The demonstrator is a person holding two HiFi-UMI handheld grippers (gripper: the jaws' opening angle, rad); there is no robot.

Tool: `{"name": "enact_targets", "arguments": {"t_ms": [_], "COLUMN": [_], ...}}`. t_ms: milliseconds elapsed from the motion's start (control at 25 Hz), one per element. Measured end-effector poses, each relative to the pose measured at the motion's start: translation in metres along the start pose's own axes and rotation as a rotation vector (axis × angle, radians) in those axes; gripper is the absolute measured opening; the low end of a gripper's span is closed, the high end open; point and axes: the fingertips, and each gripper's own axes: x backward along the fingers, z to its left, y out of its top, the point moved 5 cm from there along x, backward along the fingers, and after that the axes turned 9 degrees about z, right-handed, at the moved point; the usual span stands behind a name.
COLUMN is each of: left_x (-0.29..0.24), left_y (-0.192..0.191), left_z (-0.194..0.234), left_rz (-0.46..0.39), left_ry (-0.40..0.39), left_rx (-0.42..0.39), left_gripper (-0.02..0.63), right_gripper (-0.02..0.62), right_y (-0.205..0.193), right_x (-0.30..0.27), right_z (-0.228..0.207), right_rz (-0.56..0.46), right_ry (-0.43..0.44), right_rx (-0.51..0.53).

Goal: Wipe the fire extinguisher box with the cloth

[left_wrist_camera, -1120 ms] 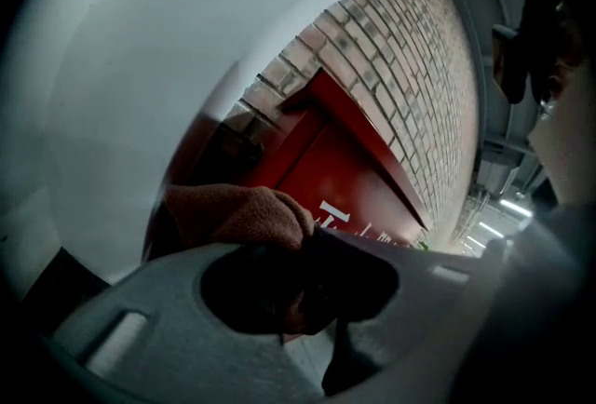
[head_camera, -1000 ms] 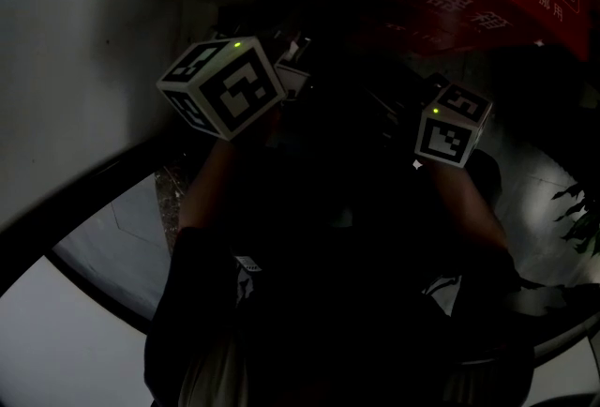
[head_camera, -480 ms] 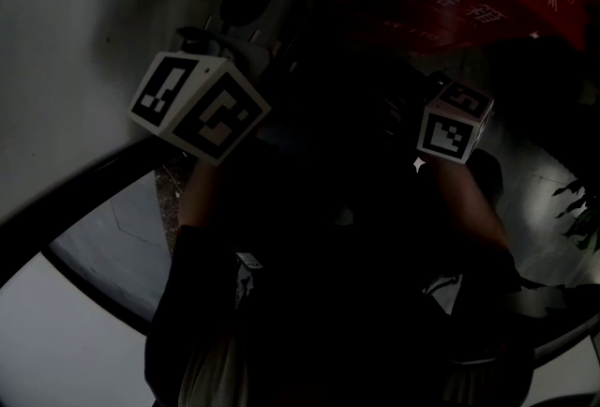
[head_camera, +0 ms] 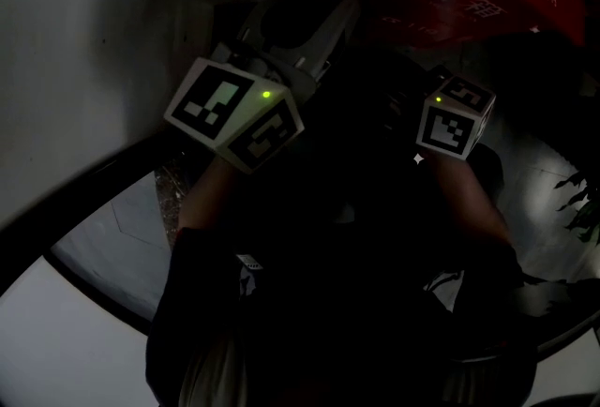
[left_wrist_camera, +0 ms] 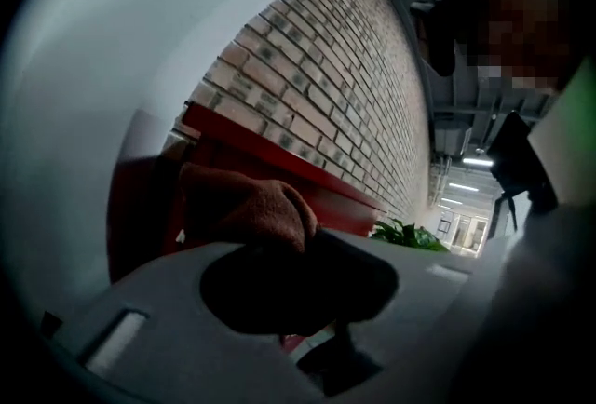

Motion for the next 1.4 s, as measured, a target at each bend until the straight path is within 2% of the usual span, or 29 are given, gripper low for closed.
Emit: {"name": "enact_targets", "arguments": {"t_ms": [280, 400, 520, 600, 640, 720, 800, 880, 1040, 1120, 1240, 1400], "left_x": [-0.015, -0.023, -0.033, -0.039, -0.043, -0.051, -0.059, -0.069, -0.091, -0.099, -0.113, -0.131], "left_y": [-0.029, -0.043, -0.062, -0.077, -0.086, -0.108, -0.135, -0.167, -0.232, -0.257, -0.29, -0.33], "left_z": [0.007, 0.008, 0.011, 0.016, 0.021, 0.035, 0.05, 0.063, 0.073, 0.076, 0.093, 0.117], "left_rz": [0.086, 0.151, 0.217, 0.265, 0.287, 0.335, 0.417, 0.518, 0.688, 0.747, 0.761, 0.713], "left_ry": [-0.049, -0.092, -0.104, -0.112, -0.119, -0.135, -0.129, -0.092, -0.053, -0.038, 0.024, 0.102], "left_rx": [0.022, 0.023, 0.01, 0.025, 0.061, 0.187, 0.291, 0.312, 0.371, 0.398, 0.477, 0.592], "left_gripper": [0.103, 0.103, 0.103, 0.103, 0.103, 0.103, 0.103, 0.103, 0.103, 0.103, 0.103, 0.103], "right_gripper": [0.0, 0.0, 0.0, 0.0, 0.0, 0.0, 0.0, 0.0, 0.0, 0.0, 0.0, 0.0], "right_y": [-0.005, -0.007, -0.006, -0.007, -0.007, -0.007, -0.003, 0.001, 0.002, 0.002, 0.002, 0.0], "right_x": [0.008, 0.011, 0.015, 0.018, 0.02, 0.023, 0.026, 0.028, 0.021, 0.021, 0.025, 0.024], "right_z": [-0.013, -0.017, -0.019, -0.022, -0.025, -0.03, -0.031, -0.03, -0.025, -0.024, -0.025, -0.019], "right_rz": [-0.011, -0.012, -0.013, -0.011, -0.012, -0.021, -0.037, -0.052, -0.047, -0.046, -0.059, -0.059], "right_ry": [-0.128, -0.149, -0.209, -0.234, -0.235, -0.227, -0.235, -0.245, -0.175, -0.164, -0.17, -0.141], "right_rx": [0.005, -0.017, 0.03, 0.019, -0.011, -0.07, -0.061, -0.031, -0.085, -0.081, -0.091, -0.104]}}
